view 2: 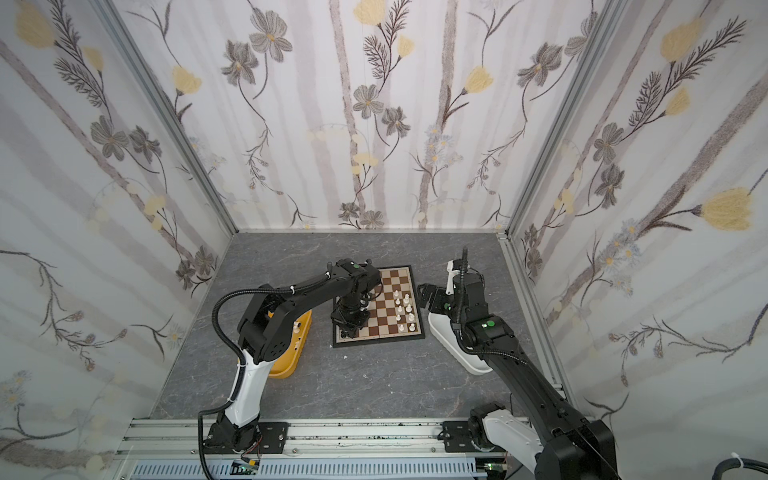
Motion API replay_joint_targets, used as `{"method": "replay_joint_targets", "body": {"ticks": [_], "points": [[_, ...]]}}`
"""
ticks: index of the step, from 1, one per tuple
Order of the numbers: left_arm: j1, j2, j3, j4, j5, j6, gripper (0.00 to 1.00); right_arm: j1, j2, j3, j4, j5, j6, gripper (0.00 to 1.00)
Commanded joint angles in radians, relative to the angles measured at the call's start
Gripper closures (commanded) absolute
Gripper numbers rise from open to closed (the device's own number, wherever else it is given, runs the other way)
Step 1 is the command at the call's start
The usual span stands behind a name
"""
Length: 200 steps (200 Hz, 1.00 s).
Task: Set up the chess pieces on the board
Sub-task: 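Lower the black pawn into the black pawn row and open the left gripper, then move the open left gripper over the yellow tray toward a white pawn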
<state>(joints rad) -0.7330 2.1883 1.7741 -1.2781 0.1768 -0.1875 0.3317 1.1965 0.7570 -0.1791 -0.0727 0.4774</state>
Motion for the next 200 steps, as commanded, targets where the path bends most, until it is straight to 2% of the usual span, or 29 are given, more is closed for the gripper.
{"method": "replay_joint_targets", "body": {"ticks": [1, 40, 96, 132, 175, 200], "points": [[0.002, 0.004, 0.01, -0.019, -0.017, -0.004, 0.83, -0.001, -0.005, -0.001, 0.035, -0.006, -0.007, 0.0], [0.004, 0.007, 0.017, -0.017, -0.017, -0.007, 0.77, -0.001, -0.012, -0.032, 0.035, -0.01, -0.004, 0.0], [0.004, 0.002, 0.024, -0.015, -0.006, -0.012, 0.77, 0.0, -0.015, -0.038, 0.038, -0.016, 0.001, 0.0], [0.004, -0.03, 0.019, -0.002, 0.01, -0.016, 0.72, -0.001, -0.02, -0.038, 0.042, -0.017, 0.005, 0.0], [0.007, -0.198, 0.035, -0.005, -0.031, -0.056, 0.65, -0.017, -0.054, -0.034, 0.05, 0.026, 0.041, 0.0], [0.045, -0.386, -0.05, 0.07, -0.067, -0.122, 0.55, -0.082, -0.051, -0.049, 0.115, -0.079, 0.101, 0.0]]}}
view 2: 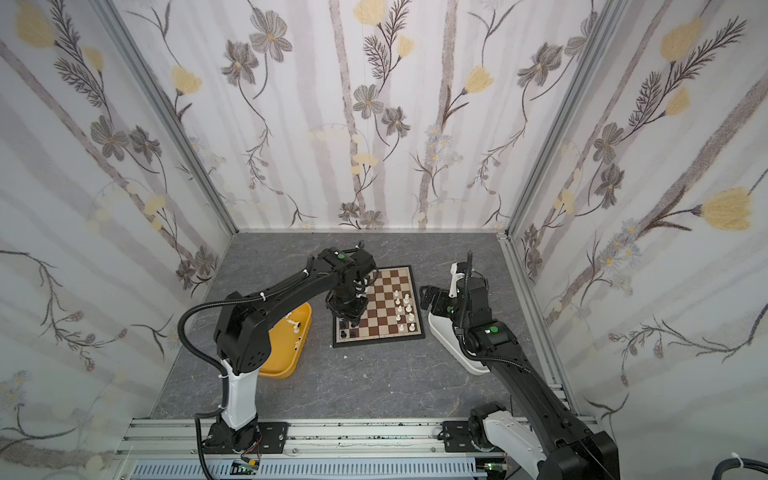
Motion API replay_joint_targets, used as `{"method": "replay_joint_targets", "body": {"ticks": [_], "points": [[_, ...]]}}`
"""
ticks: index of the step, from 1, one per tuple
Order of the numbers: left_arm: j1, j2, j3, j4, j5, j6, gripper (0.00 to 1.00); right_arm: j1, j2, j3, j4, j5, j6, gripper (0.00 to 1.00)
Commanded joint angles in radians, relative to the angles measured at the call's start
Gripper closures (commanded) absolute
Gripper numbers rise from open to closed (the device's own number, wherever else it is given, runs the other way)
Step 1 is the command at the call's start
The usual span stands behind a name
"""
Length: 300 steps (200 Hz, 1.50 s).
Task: Set up the chess pieces on the board
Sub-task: 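Move the open left gripper over the yellow tray toward a white pawn, then close the left gripper on the white pawn in the yellow tray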
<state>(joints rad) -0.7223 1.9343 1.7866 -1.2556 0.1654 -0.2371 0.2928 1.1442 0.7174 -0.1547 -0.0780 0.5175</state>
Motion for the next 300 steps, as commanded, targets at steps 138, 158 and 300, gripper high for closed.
{"method": "replay_joint_targets", "body": {"ticks": [138, 158, 300], "points": [[0.548, -0.385, -0.71, 0.43, 0.132, -0.402, 0.37, 0.21, 0.293, 0.308, 0.108, -0.069, -0.017, 0.04], [0.547, -0.333, -0.683, 0.402, 0.075, -0.384, 0.42, 0.21, 0.287, 0.291, 0.119, -0.083, -0.007, 0.04], [0.525, -0.17, -0.627, 0.417, 0.004, -0.357, 0.73, 0.19, 0.249, 0.231, 0.115, -0.085, -0.008, 0.02]]}}
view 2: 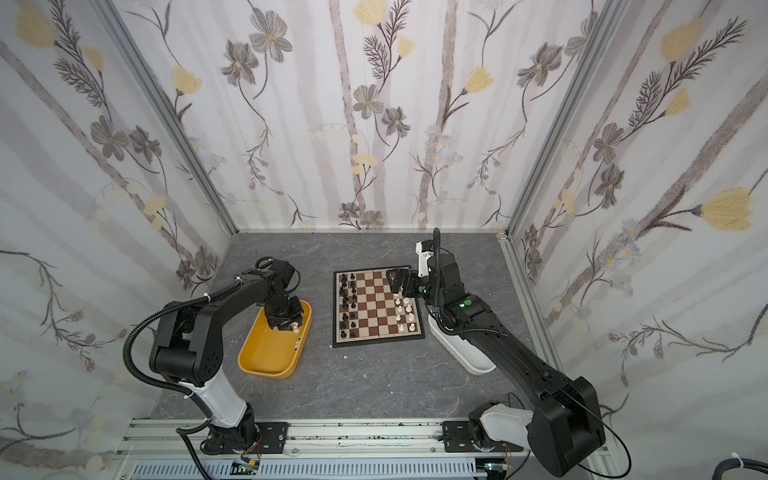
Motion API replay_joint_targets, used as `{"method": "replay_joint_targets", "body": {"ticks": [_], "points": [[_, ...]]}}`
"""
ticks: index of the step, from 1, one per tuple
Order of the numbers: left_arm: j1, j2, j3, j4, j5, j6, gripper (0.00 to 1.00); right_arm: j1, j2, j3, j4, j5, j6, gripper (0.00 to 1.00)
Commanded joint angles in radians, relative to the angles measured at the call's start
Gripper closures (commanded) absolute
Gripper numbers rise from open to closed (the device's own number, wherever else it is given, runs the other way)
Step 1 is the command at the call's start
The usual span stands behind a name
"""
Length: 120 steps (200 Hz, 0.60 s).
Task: Set up the chess pieces on the board
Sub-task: 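Close the left gripper on the white pawn in the yellow tray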
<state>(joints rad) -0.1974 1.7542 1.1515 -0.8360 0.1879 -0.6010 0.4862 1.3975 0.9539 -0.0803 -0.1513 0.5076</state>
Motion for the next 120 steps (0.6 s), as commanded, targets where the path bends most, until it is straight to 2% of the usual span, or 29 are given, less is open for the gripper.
{"method": "replay_joint_targets", "body": {"ticks": [1, 74, 120], "points": [[0.0, 0.01, 0.008, -0.003, -0.019, 0.007, 0.73, -0.005, -0.004, -0.005, 0.04, -0.011, 0.002, 0.02], [-0.001, 0.023, 0.0, 0.003, -0.018, 0.012, 0.83, -0.021, -0.009, -0.021, 0.051, -0.026, 0.014, 0.02], [-0.002, 0.0, -0.019, 0.005, -0.018, 0.009, 0.85, -0.03, -0.015, -0.034, 0.057, -0.029, 0.019, 0.03]]}}
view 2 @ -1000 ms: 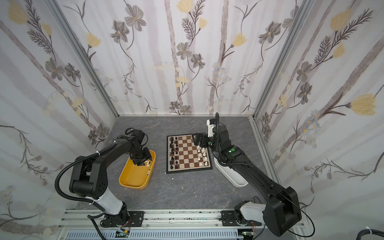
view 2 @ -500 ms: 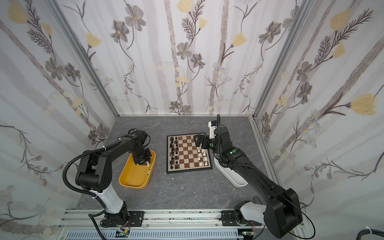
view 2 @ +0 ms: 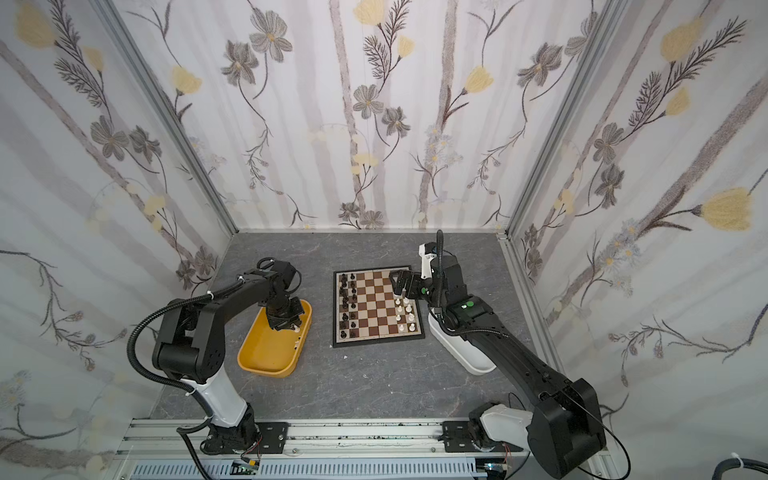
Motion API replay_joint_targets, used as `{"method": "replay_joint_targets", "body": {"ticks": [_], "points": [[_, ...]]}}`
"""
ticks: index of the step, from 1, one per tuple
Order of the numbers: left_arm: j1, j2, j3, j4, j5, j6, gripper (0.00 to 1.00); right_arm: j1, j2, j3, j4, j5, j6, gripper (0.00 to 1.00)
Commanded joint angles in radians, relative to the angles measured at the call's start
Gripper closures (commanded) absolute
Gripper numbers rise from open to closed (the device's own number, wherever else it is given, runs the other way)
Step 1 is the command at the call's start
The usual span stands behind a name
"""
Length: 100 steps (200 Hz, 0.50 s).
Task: Set up the chess pieces on the board
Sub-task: 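Close the left gripper on the white pawn in the yellow tray, then carry the white pawn over the board while the right gripper reaches the board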
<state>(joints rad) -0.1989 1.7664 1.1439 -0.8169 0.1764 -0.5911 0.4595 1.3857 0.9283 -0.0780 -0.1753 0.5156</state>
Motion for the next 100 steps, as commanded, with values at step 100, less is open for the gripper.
{"method": "replay_joint_targets", "body": {"ticks": [100], "points": [[-0.123, -0.264, 0.11, -0.147, -0.146, 0.066, 0.88, -0.064, -0.037, -0.026, 0.054, 0.004, 0.011, 0.02]]}}
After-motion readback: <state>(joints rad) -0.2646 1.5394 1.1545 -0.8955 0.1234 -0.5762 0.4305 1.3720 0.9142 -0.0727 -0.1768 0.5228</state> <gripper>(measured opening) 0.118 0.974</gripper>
